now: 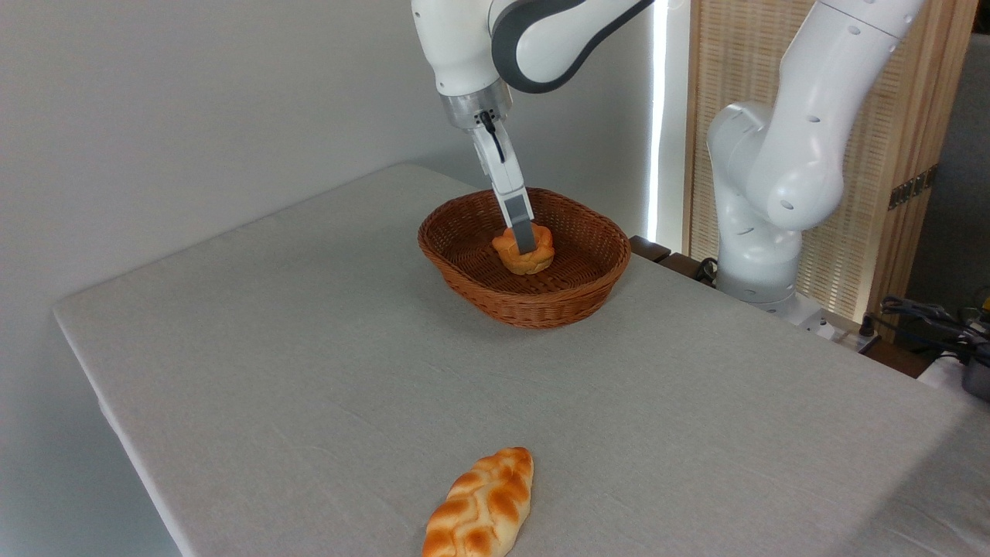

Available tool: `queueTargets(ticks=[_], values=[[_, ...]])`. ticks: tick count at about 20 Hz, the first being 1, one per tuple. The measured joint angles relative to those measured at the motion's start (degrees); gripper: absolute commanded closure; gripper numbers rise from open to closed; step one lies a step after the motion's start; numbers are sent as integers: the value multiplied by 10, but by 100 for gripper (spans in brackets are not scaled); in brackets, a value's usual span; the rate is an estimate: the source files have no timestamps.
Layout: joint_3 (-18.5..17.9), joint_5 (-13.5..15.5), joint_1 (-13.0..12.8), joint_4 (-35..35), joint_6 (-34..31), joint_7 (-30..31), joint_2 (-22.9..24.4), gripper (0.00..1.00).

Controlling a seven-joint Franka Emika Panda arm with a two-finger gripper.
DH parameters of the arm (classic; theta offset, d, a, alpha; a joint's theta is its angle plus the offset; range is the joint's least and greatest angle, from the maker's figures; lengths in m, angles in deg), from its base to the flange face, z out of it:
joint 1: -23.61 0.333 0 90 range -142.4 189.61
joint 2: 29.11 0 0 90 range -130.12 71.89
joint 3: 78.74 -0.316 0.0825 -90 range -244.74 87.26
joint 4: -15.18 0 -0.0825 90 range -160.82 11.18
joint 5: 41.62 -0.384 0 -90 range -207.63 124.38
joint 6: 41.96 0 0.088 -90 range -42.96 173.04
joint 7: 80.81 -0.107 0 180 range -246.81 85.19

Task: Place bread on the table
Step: 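Lower the gripper onto the round roll and close on it, then lift the roll out of the basket and carry it beside the basket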

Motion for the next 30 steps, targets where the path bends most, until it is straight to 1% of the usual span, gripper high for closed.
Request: queueTargets(ticks=[1,2,3,7,16,20,23,25,26,27,28,30], values=[[0,0,0,-1,0,-3,0,66],[0,0,0,-2,0,-6,0,72],[0,0,0,-2,0,-13,-1,73],[-2,-1,0,-2,0,-44,-2,73],[-7,-2,1,0,1,-45,-4,72],[-13,-2,1,30,0,-45,-1,71],[-35,-2,1,73,-9,-45,0,71],[-63,-2,1,119,-31,-45,-1,70],[-76,-2,1,135,-34,-45,-3,64],[-91,-4,1,151,-35,-45,-7,63],[-105,-13,1,168,-35,-45,-15,62],[-125,-58,2,214,-34,-37,-51,58]])
